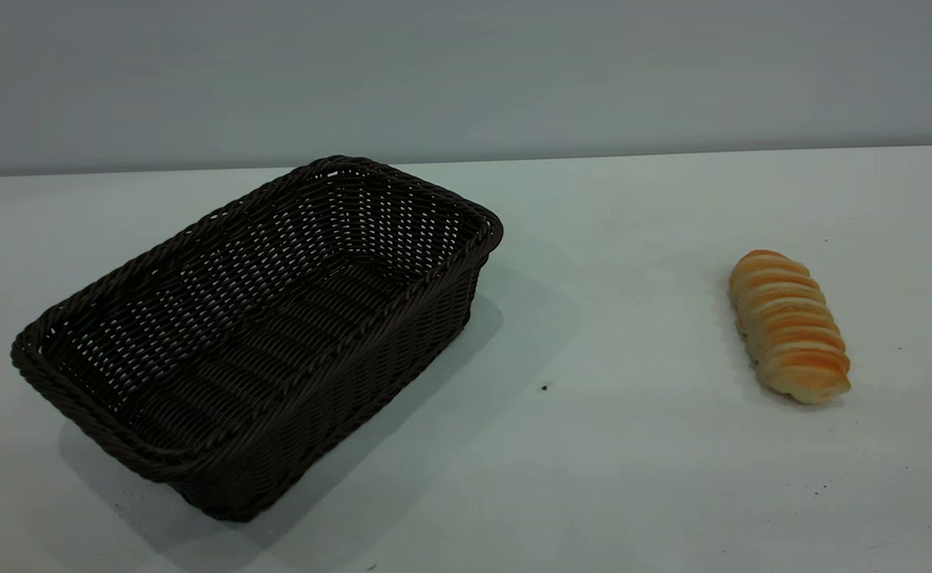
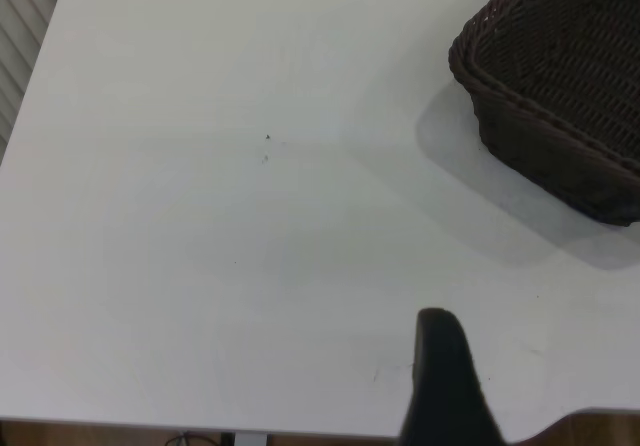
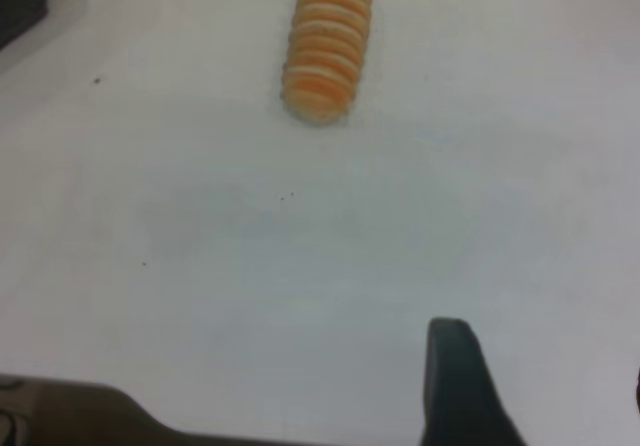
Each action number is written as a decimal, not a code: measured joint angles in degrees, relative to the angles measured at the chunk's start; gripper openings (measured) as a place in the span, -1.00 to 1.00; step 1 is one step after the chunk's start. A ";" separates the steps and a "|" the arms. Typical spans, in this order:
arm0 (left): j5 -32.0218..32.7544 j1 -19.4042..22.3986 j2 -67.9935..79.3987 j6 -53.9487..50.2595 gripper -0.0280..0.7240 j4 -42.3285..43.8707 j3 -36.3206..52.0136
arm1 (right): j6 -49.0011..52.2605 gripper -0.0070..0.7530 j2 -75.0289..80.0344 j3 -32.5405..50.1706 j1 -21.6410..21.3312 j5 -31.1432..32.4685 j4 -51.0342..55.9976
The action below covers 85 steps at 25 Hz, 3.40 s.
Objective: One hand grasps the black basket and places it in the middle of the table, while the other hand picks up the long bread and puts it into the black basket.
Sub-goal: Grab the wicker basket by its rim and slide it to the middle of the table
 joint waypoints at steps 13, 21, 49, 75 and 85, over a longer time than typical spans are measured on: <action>0.00 0.00 0.00 0.00 0.52 0.00 0.00 | 0.00 0.07 0.00 0.00 0.00 0.00 0.00; 0.00 0.00 0.00 0.00 0.52 0.00 0.00 | 0.00 0.07 0.00 0.00 0.00 0.00 0.00; -8.60 0.00 0.00 -1.18 0.52 -2.97 -1.04 | -1.83 0.06 0.00 -1.11 0.00 -4.26 -0.06; -22.42 -2.34 86.64 -3.60 0.52 -13.64 -23.70 | -2.89 0.06 34.25 -1.37 0.00 -29.50 4.17; -30.79 -4.94 92.66 -24.64 0.52 -14.03 -22.62 | -2.89 0.06 34.25 -1.37 0.00 -29.60 4.29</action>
